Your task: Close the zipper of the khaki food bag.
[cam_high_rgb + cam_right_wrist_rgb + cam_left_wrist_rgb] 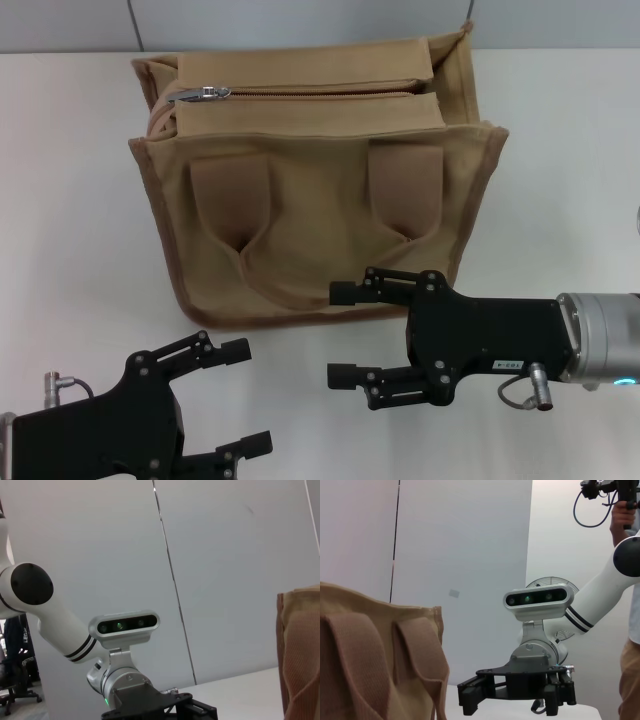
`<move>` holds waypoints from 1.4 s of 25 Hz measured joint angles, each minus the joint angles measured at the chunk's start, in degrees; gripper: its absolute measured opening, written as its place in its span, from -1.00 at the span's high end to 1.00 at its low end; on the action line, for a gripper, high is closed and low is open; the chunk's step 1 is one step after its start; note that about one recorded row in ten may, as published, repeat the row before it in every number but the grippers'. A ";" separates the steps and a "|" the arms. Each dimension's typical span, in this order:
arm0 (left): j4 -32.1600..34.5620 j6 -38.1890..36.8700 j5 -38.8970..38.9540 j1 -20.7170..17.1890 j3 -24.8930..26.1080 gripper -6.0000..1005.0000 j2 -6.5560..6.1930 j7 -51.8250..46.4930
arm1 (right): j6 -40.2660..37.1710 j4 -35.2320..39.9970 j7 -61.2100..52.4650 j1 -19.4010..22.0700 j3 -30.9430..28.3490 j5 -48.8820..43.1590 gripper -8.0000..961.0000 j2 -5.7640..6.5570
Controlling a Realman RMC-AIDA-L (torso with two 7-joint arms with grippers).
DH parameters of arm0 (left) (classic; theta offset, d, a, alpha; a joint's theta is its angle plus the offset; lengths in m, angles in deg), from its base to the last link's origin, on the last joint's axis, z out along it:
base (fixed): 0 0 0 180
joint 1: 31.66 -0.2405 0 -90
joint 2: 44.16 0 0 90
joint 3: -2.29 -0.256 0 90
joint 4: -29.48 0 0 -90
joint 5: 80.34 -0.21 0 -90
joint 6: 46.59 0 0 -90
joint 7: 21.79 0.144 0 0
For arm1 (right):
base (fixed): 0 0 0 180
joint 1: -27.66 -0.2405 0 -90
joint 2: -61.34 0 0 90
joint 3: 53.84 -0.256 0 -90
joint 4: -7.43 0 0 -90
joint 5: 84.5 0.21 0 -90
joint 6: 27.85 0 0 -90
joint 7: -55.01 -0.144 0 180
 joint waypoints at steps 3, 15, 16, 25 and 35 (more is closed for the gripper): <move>0.01 0.01 0.00 0.08 0.03 -0.62 -0.01 0.00 | 0.09 -0.44 0.00 -0.37 0.01 0.05 -0.69 -0.01; -3.37 1.08 5.71 -0.05 6.75 -0.61 -0.01 0.01 | 3.04 -4.12 0.39 -0.62 -0.39 1.97 -0.69 -0.11; -4.60 1.49 7.51 -0.28 8.98 -0.61 -0.01 0.01 | 3.04 -4.12 0.39 -0.62 -0.39 1.97 -0.69 -0.11; -16.00 6.37 13.48 -0.61 30.34 -0.60 0.06 -1.08 | 3.24 -7.34 1.34 0.14 -0.23 4.70 -0.68 -0.10; -15.26 15.20 12.78 3.63 33.27 -0.59 -0.18 -7.96 | 2.56 -8.31 1.63 0.90 -0.34 4.73 -0.68 -0.10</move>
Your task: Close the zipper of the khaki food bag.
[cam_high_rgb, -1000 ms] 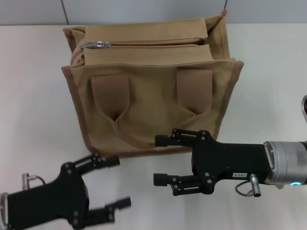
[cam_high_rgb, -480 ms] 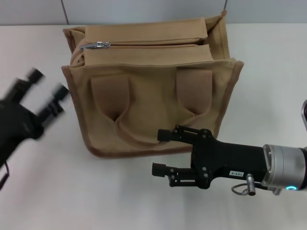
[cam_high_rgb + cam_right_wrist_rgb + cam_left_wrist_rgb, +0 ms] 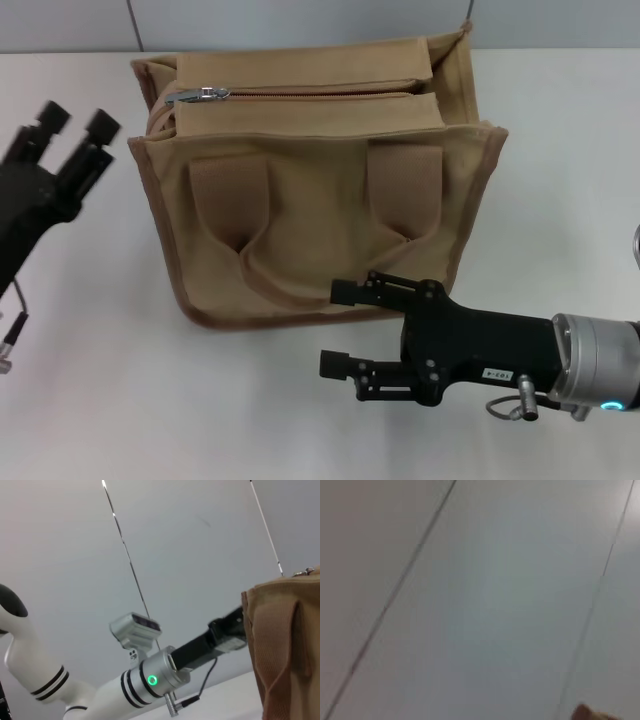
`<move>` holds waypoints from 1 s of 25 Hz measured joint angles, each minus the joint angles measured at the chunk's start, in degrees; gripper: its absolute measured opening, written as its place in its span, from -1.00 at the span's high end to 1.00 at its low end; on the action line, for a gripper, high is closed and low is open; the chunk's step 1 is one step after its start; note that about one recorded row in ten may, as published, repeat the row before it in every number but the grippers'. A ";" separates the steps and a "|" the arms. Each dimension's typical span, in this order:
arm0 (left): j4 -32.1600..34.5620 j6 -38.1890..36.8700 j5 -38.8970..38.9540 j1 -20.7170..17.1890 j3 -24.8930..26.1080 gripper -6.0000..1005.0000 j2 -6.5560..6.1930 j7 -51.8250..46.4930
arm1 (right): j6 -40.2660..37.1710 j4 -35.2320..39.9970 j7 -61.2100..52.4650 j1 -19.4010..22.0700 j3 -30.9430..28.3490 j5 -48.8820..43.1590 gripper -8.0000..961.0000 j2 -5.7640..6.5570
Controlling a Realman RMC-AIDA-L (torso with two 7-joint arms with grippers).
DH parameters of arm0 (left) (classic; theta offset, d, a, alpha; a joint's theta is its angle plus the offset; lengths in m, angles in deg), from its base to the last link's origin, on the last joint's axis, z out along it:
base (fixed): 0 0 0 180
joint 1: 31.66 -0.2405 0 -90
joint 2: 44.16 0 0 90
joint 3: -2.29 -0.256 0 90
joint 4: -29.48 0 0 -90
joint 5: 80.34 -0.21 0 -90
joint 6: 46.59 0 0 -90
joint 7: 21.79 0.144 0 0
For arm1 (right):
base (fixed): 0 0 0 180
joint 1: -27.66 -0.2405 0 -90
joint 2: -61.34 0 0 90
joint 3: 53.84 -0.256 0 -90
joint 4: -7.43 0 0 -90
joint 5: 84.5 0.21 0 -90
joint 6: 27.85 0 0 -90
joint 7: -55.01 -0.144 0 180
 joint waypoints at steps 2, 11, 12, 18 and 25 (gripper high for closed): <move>1.25 0.67 -0.08 0.67 -2.90 -0.59 -0.01 -0.15 | 0.00 -0.03 0.23 0.04 0.00 0.00 -0.68 0.00; 6.31 -4.04 -0.11 1.54 -10.31 -0.58 0.01 -2.55 | -0.03 -0.04 0.38 -0.63 -0.42 0.00 -0.68 0.00; 6.31 -3.83 -0.12 1.79 -10.66 -0.58 0.06 -2.57 | -0.06 -0.04 0.39 -0.71 -0.46 0.00 -0.68 0.00; 5.87 -2.29 0.04 4.68 -12.05 -0.57 0.28 -2.64 | -0.09 -0.04 0.40 -0.73 -0.52 0.00 -0.68 0.00; 5.72 0.02 0.52 7.15 -11.68 -0.57 0.26 -3.23 | -0.10 -0.04 0.40 -0.40 -0.59 -0.01 -0.68 0.00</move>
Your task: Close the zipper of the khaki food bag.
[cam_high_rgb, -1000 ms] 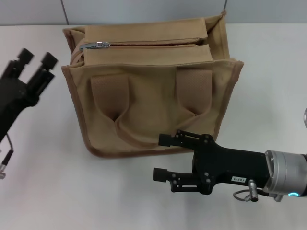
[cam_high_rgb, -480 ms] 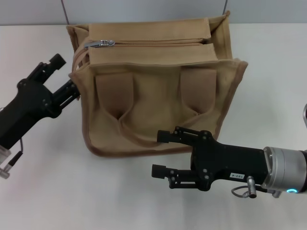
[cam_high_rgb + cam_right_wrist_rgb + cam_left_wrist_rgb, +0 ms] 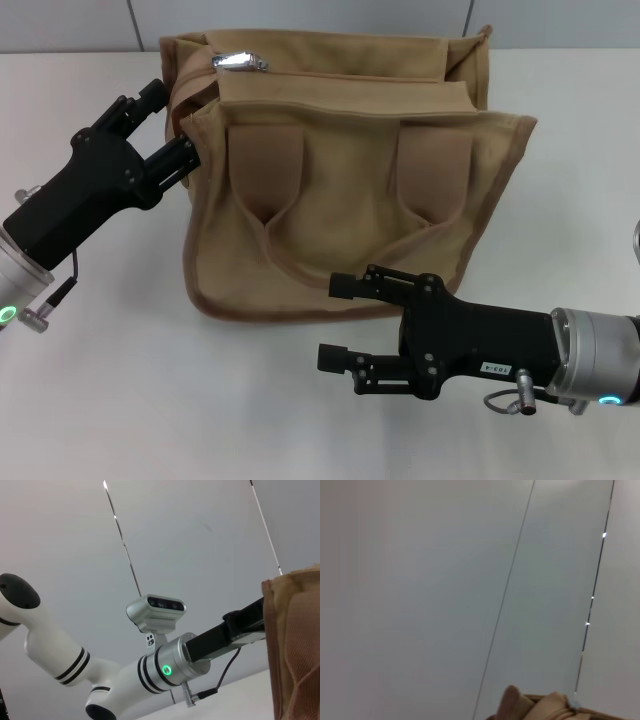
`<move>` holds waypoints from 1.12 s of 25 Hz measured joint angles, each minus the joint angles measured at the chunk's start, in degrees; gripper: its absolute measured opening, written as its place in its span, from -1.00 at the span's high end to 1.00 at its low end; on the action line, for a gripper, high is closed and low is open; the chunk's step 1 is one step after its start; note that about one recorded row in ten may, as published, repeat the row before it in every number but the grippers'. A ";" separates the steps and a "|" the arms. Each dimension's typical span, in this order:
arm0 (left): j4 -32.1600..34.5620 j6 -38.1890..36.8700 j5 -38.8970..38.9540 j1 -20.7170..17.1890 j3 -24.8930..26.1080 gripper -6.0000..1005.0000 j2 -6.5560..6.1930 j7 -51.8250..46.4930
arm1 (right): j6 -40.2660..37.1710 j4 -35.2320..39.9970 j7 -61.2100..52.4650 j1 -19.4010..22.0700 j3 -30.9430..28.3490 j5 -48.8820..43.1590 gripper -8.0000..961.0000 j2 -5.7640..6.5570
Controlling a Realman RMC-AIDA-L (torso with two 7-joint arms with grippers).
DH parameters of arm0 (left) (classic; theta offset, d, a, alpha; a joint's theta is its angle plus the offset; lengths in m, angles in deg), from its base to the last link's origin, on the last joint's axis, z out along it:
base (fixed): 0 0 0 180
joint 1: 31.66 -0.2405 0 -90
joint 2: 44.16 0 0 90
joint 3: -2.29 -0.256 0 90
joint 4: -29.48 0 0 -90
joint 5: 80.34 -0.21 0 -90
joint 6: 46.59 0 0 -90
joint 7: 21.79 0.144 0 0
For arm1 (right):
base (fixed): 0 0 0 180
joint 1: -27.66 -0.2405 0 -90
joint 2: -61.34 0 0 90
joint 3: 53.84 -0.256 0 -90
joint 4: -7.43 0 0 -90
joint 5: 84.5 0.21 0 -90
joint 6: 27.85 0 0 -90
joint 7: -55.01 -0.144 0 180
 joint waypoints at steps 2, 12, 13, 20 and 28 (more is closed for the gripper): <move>0.00 0.40 0.12 0.06 0.05 -0.56 0.00 -0.01 | 0.00 0.00 0.00 0.06 -0.02 0.00 -0.68 0.00; 0.46 -0.01 3.04 -1.57 0.19 -0.55 -0.26 -0.86 | 0.41 0.00 0.00 -0.18 -0.03 0.00 -0.68 0.00; 0.46 -0.01 3.04 -1.57 0.19 -0.55 -0.26 -0.86 | 0.41 0.00 0.00 -0.18 -0.03 0.00 -0.68 0.00; 0.52 0.12 3.00 -1.38 -0.09 -0.55 -0.20 -0.34 | 0.54 0.00 0.00 -0.28 -0.03 0.00 -0.68 0.00; 0.25 -0.32 3.32 -1.71 0.13 0.01 -0.06 0.56 | 0.63 0.00 0.00 -0.23 -0.03 0.00 -0.68 0.00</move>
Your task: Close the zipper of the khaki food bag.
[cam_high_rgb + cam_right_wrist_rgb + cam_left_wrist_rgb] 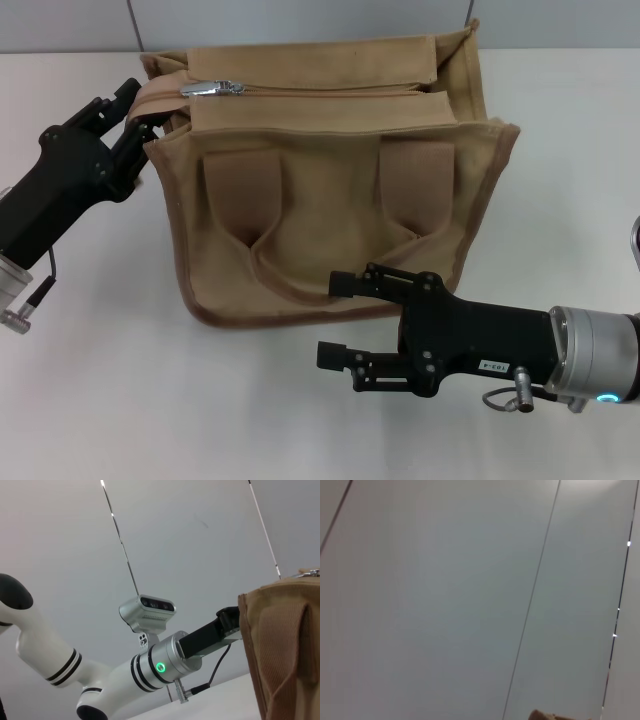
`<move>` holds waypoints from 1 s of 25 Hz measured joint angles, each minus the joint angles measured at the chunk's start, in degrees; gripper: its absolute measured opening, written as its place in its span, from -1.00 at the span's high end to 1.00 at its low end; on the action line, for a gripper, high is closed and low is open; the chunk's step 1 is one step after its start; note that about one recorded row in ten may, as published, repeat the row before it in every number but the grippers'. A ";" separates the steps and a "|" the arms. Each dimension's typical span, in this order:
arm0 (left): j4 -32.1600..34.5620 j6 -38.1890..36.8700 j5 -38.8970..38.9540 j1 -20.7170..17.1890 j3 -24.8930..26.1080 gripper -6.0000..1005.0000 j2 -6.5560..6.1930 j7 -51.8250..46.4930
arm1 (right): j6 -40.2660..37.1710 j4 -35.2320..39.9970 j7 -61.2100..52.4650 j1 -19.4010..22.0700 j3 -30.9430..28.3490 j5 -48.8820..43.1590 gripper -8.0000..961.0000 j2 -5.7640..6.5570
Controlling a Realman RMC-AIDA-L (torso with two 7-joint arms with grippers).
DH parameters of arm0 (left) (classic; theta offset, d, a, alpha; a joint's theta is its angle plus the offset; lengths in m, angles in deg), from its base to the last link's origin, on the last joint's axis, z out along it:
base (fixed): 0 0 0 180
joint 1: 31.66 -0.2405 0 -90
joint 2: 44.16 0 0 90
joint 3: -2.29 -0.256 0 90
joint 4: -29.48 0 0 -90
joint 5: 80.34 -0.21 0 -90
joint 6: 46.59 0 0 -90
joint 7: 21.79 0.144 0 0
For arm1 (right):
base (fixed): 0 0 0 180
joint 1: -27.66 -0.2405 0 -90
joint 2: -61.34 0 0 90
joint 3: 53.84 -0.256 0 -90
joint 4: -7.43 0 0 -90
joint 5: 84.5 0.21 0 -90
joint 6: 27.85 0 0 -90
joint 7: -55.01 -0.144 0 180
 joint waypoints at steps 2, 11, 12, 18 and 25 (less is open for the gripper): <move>-0.18 -0.03 0.41 -0.17 0.17 0.16 0.08 0.16 | 0.03 0.00 0.00 -0.05 -0.04 0.00 -0.68 0.00; -0.39 -1.33 0.69 -0.14 0.46 0.58 0.13 0.18 | 0.03 0.00 0.00 -0.10 -0.68 0.00 -0.68 0.00; -0.39 -1.33 0.69 -0.14 0.46 0.62 0.13 0.18 | 0.03 0.00 0.00 -0.10 -0.68 0.00 -0.68 0.00; -1.99 -3.11 0.70 0.41 0.62 0.86 0.13 0.15 | -1.86 0.03 0.00 0.20 -0.85 0.00 -0.68 0.00; -4.02 -5.36 0.74 2.58 1.12 0.86 0.13 -0.36 | -5.60 0.86 0.01 1.13 -1.34 0.00 -0.68 0.06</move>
